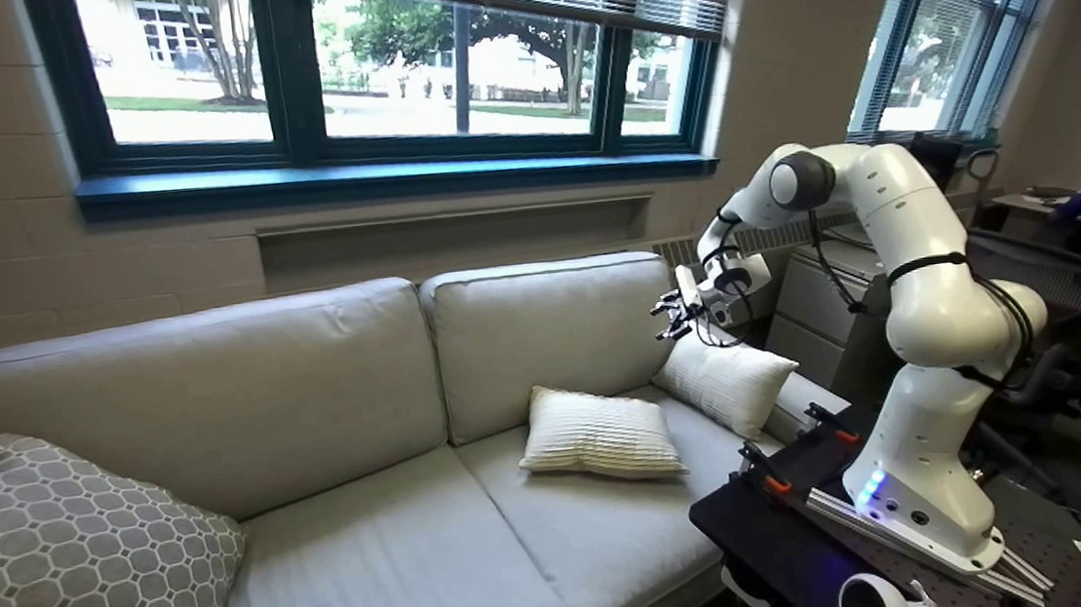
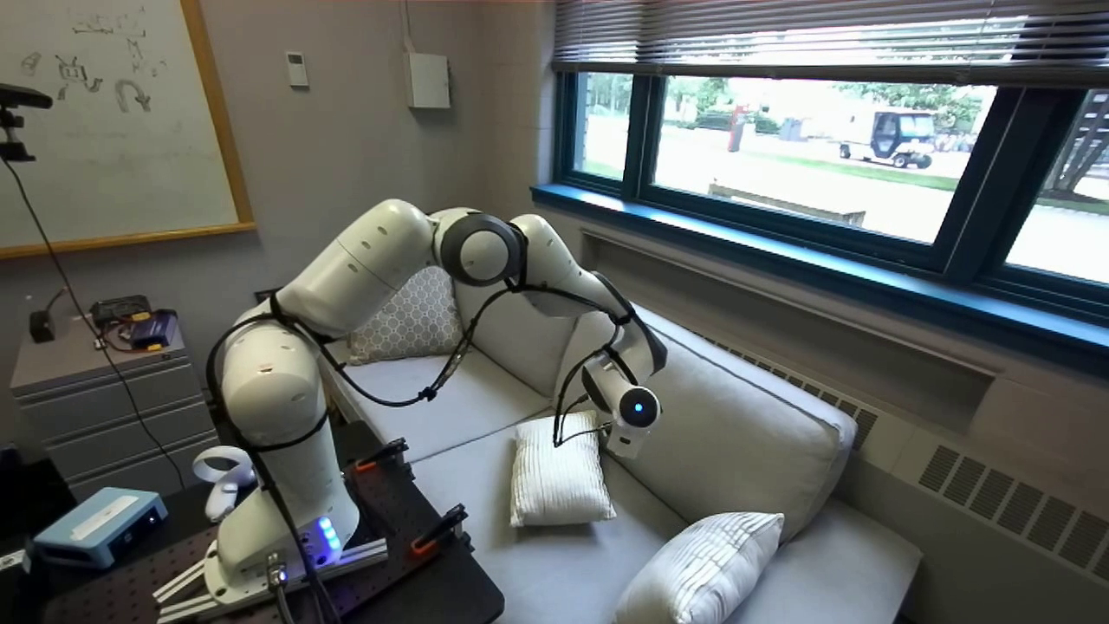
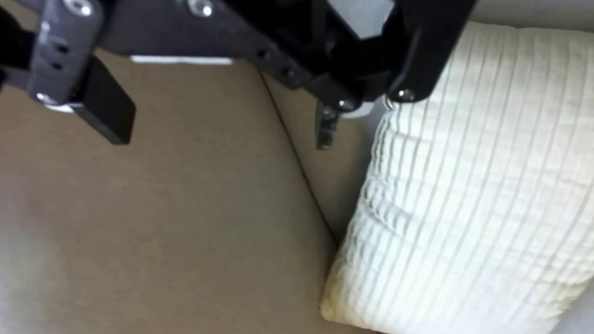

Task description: Put the two pillows properly on the right side of the couch

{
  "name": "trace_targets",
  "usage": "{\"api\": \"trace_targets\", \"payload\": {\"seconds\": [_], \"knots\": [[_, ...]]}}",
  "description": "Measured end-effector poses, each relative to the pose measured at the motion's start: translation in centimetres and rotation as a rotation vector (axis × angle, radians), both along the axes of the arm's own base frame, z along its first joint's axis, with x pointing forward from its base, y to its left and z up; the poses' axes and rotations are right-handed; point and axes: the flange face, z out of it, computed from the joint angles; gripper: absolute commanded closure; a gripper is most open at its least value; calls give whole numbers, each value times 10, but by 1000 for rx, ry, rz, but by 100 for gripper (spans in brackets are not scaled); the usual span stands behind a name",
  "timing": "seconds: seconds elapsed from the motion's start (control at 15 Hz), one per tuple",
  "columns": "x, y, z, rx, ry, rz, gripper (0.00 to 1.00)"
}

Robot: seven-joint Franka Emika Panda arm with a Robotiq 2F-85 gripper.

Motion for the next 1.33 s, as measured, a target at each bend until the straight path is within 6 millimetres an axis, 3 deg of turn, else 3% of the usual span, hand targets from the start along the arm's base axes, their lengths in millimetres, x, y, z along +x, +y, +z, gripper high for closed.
{"api": "trace_targets", "payload": {"seconds": [0.13,0.33,0.53,0.87,1.07,1.33], "knots": [[-5,20,-14,-7,50,130,0],[-22,33,-37,-9,127,312,0],[-39,31,-55,-13,176,415,0],[-40,29,-58,-29,178,411,0],[-31,33,-64,-58,160,324,0],[8,60,-76,-40,102,169,0]]}}
